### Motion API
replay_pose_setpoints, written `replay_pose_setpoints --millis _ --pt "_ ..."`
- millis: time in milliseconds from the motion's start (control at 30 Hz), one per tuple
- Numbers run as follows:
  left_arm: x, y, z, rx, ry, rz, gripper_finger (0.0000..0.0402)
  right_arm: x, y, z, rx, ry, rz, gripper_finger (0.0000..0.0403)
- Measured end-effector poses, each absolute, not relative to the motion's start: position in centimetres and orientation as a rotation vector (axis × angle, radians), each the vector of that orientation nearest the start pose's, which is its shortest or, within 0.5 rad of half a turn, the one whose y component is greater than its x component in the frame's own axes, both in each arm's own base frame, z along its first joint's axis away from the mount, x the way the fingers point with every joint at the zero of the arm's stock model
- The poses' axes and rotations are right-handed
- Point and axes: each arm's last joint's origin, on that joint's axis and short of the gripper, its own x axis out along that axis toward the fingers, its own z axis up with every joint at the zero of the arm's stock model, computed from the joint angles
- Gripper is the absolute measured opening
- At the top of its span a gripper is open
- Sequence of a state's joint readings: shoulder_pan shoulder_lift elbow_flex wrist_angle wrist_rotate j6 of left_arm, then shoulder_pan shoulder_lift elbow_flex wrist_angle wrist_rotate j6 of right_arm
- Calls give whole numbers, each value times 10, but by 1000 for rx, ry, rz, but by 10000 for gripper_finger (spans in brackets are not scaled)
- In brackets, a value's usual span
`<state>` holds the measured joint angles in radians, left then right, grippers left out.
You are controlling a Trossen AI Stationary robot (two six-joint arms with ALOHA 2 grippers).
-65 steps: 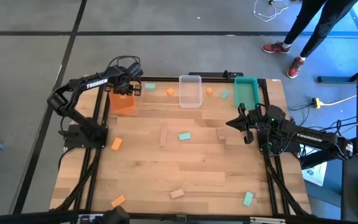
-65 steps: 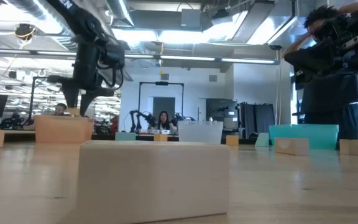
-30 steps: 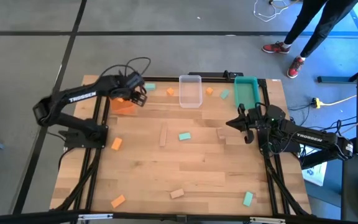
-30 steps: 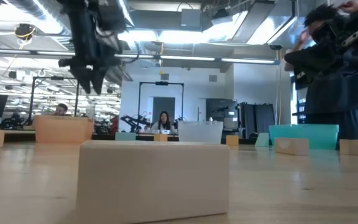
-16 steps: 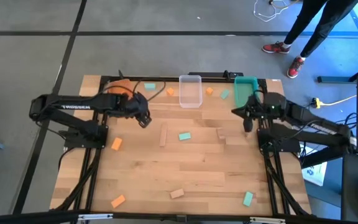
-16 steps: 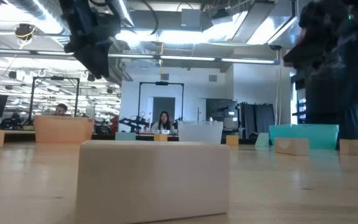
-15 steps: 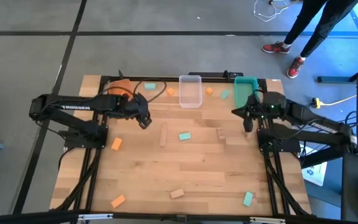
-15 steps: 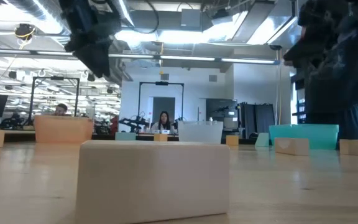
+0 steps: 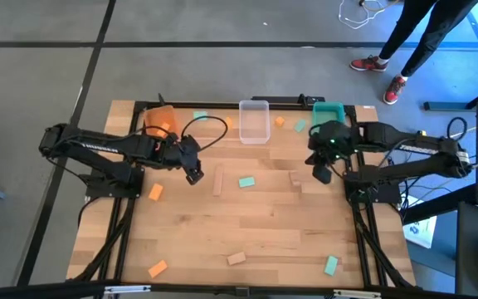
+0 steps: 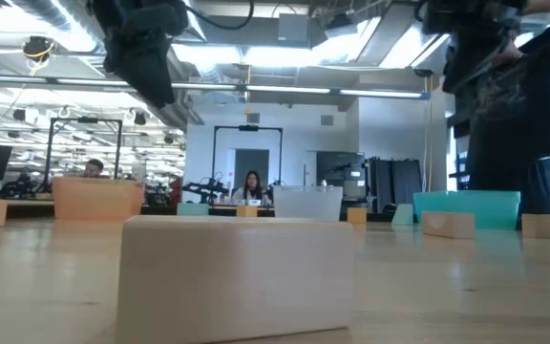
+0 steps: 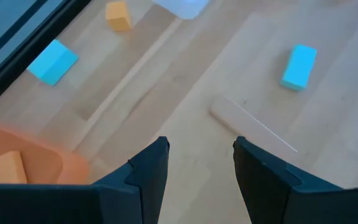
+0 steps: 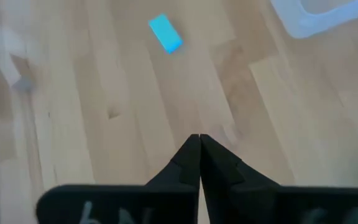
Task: Sort & place blocks by color
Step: Put the brown block into the transparent bin
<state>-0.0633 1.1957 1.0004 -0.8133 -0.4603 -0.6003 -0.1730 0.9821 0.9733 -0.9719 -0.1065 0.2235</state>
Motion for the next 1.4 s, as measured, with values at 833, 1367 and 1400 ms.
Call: replay_pose_setpoints --millis 833,1367,1400 --pt "224 -11 282 -239 836 582 170 220 -13 247 5 1391 204 144" --pt "224 -11 282 -235 839 578 170 256 -12 185 -36 1494 216 144" --pt "224 -11 282 -234 839 578 170 257 -12 182 -35 1505 217 144"
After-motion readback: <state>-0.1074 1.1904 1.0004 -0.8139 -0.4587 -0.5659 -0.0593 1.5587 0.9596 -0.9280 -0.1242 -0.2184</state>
